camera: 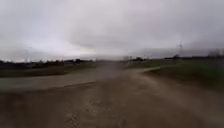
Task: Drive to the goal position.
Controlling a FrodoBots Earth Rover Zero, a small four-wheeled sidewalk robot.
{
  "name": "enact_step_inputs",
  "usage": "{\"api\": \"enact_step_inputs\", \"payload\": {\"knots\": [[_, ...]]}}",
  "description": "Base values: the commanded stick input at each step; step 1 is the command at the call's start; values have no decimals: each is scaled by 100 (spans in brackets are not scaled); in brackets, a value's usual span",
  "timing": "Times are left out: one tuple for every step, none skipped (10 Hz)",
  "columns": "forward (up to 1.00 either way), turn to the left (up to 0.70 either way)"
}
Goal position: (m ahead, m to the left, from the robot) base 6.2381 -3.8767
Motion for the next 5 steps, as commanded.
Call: {"api": "enact_step_inputs", "payload": {"knots": [[85,0],[85,0],[85,0],[85,0],[85,-4]]}}
